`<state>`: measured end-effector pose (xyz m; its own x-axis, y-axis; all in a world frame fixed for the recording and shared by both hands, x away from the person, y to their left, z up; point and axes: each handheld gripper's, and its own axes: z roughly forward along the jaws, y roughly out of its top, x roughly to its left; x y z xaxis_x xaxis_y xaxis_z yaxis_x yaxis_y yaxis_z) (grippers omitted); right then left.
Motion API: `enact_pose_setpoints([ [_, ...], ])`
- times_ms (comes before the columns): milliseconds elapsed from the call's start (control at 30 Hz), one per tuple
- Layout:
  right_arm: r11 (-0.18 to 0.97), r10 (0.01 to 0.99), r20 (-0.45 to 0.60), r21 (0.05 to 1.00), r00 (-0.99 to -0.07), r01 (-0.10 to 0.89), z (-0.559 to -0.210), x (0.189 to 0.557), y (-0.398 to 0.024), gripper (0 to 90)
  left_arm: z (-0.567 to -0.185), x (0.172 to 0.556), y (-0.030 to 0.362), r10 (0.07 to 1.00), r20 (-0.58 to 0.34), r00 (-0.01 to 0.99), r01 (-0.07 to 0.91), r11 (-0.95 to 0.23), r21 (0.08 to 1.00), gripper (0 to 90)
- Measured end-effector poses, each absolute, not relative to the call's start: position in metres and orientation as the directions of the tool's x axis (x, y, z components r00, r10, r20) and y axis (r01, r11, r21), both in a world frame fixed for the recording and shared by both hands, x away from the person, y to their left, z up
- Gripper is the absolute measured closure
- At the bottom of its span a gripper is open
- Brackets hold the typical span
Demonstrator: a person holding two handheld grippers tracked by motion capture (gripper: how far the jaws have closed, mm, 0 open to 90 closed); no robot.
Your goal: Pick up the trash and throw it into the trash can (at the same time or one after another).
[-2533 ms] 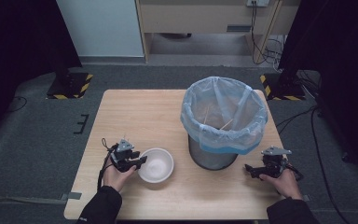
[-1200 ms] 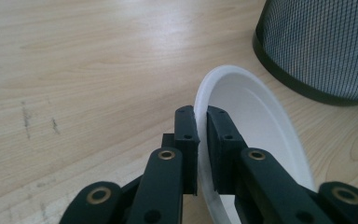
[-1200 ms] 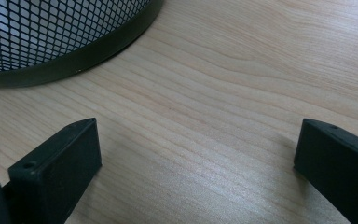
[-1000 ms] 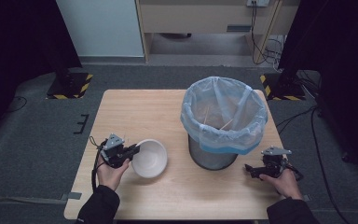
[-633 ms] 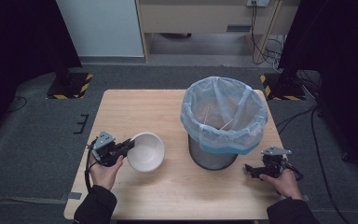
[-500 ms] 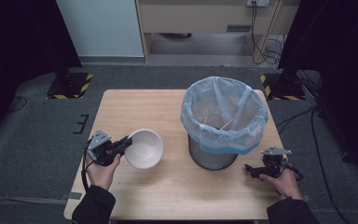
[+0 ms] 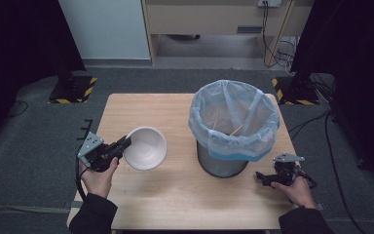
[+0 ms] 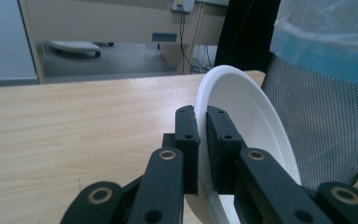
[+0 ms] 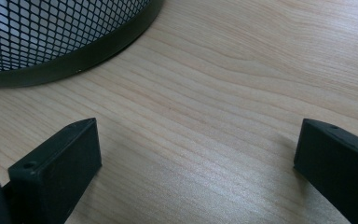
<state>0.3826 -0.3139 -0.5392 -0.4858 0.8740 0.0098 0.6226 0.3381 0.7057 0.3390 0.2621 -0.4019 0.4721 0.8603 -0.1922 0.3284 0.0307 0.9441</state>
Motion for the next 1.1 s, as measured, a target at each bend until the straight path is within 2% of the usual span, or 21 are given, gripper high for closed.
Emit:
enact_pose_setpoints([
  [567,0.338,0.874,0.01,0.706,-0.486,0.623,-0.539,0.383,-0.314,0.8,-0.356,0.327,0.259,0.84,-0.184,0.51,0.181,0.104,0.978,83.5],
  [1100,0.337,0.875,0.009,0.706,-0.484,0.623,-0.539,0.382,-0.314,0.8,-0.324,0.333,0.241,0.818,-0.173,0.548,0.103,0.14,0.985,83.5],
])
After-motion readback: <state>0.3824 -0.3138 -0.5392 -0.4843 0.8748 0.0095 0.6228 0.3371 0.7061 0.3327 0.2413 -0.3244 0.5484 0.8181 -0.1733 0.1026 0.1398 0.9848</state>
